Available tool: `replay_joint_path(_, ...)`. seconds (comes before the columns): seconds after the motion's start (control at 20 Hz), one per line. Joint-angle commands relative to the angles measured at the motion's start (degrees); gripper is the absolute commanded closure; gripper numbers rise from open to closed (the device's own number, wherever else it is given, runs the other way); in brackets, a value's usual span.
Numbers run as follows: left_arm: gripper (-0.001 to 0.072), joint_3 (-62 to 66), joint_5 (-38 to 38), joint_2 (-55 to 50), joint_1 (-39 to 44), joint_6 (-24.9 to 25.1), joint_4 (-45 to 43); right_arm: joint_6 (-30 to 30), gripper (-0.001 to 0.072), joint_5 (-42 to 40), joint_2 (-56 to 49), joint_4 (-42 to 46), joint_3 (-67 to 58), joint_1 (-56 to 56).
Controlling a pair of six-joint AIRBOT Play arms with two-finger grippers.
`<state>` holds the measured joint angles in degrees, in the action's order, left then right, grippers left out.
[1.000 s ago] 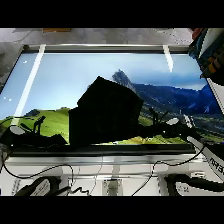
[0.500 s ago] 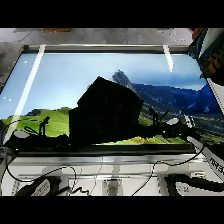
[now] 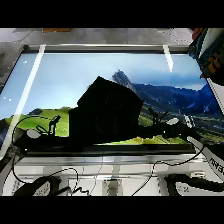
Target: Fold the clothes and pants, and hang the long-sleeved shirts on hangers.
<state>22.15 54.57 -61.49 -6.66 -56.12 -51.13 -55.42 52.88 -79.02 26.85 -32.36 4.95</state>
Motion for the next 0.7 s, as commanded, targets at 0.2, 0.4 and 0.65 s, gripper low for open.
replay_joint_path(0.2, 0.0697, 8.2, 2.5, 1.8, 0.8, 0.0, 0.2, 1.1, 0.0675, 3.9, 8.9, 0.6, -1.8, 0.0)
replay_joint_path(0.4, 0.0698, 24.7, 4.8, 8.7, 0.8, 0.0, 0.2, 0.7, 0.0675, 7.8, 19.7, 0.3, -10.5, 0.1)
replay_joint_path(0.65, 0.0699, 43.8, -4.3, 21.6, 0.9, 0.0, 0.2, -4.9, 0.0675, 8.3, 30.4, -0.4, -26.6, 0.1)
